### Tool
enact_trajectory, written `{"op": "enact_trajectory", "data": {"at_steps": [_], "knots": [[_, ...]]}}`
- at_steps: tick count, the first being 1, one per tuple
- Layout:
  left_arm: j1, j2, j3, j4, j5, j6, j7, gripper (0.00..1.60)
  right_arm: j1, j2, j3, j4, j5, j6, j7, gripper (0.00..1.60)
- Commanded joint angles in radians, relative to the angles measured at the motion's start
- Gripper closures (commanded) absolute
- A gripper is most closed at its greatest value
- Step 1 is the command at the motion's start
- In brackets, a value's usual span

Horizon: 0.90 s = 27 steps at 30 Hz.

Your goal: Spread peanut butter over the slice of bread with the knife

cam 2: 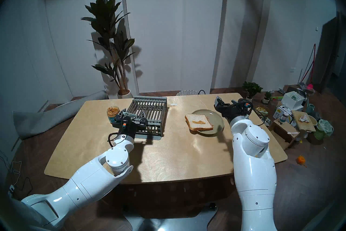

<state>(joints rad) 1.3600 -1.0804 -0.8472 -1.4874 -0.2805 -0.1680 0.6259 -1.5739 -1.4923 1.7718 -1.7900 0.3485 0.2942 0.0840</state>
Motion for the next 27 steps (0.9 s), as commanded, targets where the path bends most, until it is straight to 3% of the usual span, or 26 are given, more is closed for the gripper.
{"op": "enact_trajectory", "data": {"at_steps": [1,8,12,27], "knots": [[-0.019,0.004,0.025,-0.033,0.076,0.048,0.038,0.00,0.002,0.001,0.006,-0.022,0.006,-0.011,0.009,0.00],[-0.031,0.006,0.045,-0.051,0.108,0.129,0.071,0.00,-0.003,0.000,0.011,-0.023,0.013,-0.012,0.020,0.00],[-0.045,0.009,0.050,-0.070,0.109,0.213,0.080,0.00,-0.008,-0.001,0.017,-0.032,0.020,-0.011,0.025,0.00],[-0.099,0.033,0.077,-0.110,0.033,0.460,-0.093,0.00,-0.025,0.000,0.042,-0.057,0.041,-0.005,0.041,0.00]]}}
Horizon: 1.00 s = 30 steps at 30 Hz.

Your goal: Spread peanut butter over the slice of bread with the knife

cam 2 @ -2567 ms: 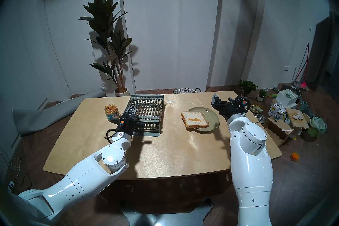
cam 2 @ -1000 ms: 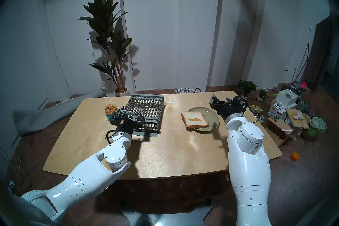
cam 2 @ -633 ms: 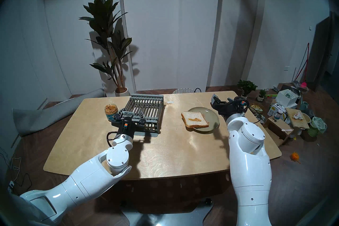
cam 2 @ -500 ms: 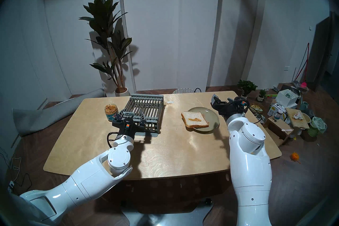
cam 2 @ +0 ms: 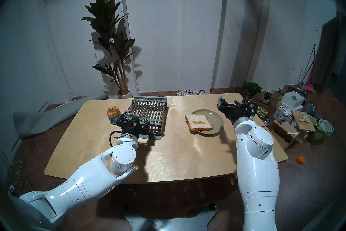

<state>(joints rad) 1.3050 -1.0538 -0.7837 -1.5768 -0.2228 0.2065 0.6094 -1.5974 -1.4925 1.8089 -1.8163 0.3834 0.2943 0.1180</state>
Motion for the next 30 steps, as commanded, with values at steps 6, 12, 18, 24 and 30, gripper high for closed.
{"op": "enact_trajectory", "data": {"at_steps": [6,12,18,24,30], "knots": [[-0.057,0.019,0.012,-0.031,-0.060,0.152,-0.126,0.00,-0.002,0.002,0.013,-0.032,0.015,-0.004,0.014,0.00],[-0.047,0.036,0.019,-0.057,-0.087,0.217,-0.145,0.00,0.003,0.007,0.025,-0.046,0.026,0.007,0.021,0.00],[-0.037,0.047,0.025,-0.067,-0.102,0.304,-0.137,0.00,0.010,0.011,0.026,-0.052,0.032,0.011,0.028,0.00],[-0.027,0.052,0.026,-0.067,-0.115,0.355,-0.128,0.00,0.016,0.016,0.026,-0.052,0.038,0.011,0.035,0.00],[-0.022,0.051,0.026,-0.061,-0.131,0.387,-0.127,0.00,0.019,0.019,0.029,-0.044,0.046,0.008,0.042,0.00]]}}
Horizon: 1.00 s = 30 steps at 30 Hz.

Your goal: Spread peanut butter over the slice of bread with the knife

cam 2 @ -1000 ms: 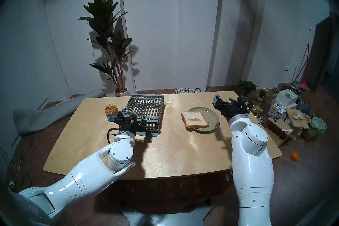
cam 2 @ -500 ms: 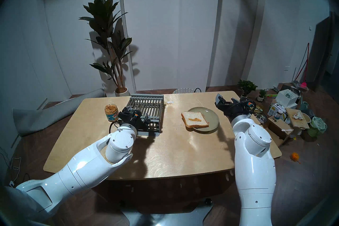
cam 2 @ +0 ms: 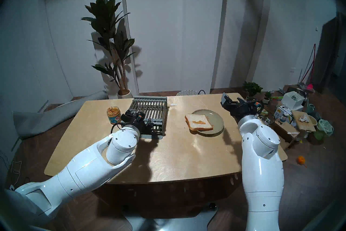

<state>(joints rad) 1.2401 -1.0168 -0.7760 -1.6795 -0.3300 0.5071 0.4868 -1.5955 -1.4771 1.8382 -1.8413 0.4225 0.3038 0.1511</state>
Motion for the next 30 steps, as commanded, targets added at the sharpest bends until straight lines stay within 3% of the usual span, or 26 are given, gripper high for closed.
{"op": "enact_trajectory", "data": {"at_steps": [1,11,24,30], "knots": [[0.045,0.014,0.018,0.045,-0.026,0.087,-0.004,0.00,0.018,0.005,0.000,-0.018,0.008,-0.002,0.010,0.00],[0.042,0.006,0.038,0.072,-0.051,0.108,-0.033,0.00,0.023,0.017,0.009,0.001,0.020,-0.005,0.023,0.00],[0.034,-0.007,0.012,0.078,-0.113,0.119,-0.044,0.00,0.038,0.031,0.013,0.029,0.032,-0.004,0.041,0.00],[0.062,-0.005,-0.040,0.014,-0.163,0.094,-0.021,0.00,0.050,0.038,0.006,0.045,0.030,-0.004,0.046,0.00]]}}
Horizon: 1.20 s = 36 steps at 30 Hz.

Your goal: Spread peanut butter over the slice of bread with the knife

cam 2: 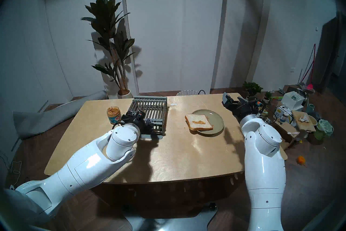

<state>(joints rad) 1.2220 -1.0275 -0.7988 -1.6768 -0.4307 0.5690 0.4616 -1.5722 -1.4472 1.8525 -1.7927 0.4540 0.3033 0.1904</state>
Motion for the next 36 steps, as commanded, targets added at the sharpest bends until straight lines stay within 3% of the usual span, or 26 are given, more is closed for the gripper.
{"op": "enact_trajectory", "data": {"at_steps": [1,7,12,16,17,19,36], "knots": [[0.092,0.008,-0.040,-0.010,-0.090,0.020,0.000,0.00,0.029,0.009,-0.010,0.000,-0.002,-0.004,0.007,0.00],[0.140,0.018,-0.129,-0.094,-0.198,-0.014,-0.010,0.00,0.040,0.012,-0.021,0.014,-0.005,-0.007,0.007,0.00],[0.161,0.026,-0.159,-0.124,-0.249,-0.020,-0.017,0.00,0.047,0.015,-0.032,0.021,-0.009,-0.011,0.002,0.00],[0.153,0.034,-0.144,-0.129,-0.238,-0.010,-0.010,0.00,0.050,0.015,-0.036,0.025,-0.012,-0.016,0.000,0.00],[0.161,0.029,-0.161,-0.131,-0.268,-0.021,-0.026,0.00,0.051,0.015,-0.037,0.026,-0.012,-0.017,-0.001,0.00],[0.153,0.033,-0.144,-0.135,-0.240,-0.009,-0.007,0.00,0.053,0.015,-0.038,0.028,-0.014,-0.018,-0.002,0.00],[0.140,0.058,-0.170,-0.180,-0.301,0.052,-0.042,0.00,0.069,0.014,-0.043,0.045,-0.011,-0.020,-0.002,0.00]]}}
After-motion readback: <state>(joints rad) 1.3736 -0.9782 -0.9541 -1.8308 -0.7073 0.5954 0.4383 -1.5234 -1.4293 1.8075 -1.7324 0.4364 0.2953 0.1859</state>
